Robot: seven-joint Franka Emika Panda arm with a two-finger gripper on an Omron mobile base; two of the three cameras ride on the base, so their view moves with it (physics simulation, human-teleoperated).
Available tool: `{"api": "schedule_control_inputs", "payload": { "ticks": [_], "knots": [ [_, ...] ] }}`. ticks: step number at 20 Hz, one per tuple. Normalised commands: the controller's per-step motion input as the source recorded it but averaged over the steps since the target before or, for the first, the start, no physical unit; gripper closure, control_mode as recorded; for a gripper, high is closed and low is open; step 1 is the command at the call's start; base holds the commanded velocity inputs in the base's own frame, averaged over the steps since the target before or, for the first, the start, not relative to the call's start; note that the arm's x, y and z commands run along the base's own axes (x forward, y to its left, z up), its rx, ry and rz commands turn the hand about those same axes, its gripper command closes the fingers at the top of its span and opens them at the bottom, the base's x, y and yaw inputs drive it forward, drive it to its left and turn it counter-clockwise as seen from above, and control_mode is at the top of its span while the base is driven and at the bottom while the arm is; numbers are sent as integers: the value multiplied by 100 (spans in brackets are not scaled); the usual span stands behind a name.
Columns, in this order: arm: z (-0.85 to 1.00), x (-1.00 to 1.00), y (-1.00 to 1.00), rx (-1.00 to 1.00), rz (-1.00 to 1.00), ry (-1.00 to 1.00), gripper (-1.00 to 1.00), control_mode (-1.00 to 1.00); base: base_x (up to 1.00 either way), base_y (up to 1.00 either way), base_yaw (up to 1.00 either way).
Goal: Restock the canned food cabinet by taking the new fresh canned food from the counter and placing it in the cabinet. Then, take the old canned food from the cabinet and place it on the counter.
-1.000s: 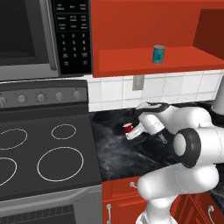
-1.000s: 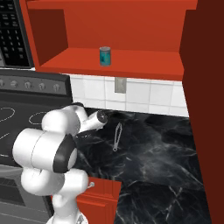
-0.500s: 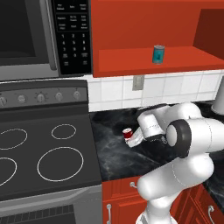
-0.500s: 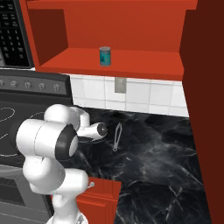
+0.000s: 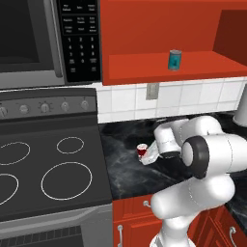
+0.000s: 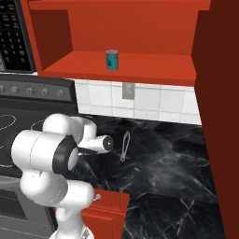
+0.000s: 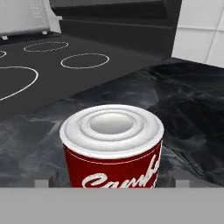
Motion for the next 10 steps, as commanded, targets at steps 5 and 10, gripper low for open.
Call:
{"api": "schedule_control_inputs", "payload": {
  "ticks": [5,10],
  "knots": [
    [97,0,0,0,0,-9,-100,-100,0,0,0],
    [100,-12,1,0,0,-16,-100,-100,0,0,0]
  ]
}}
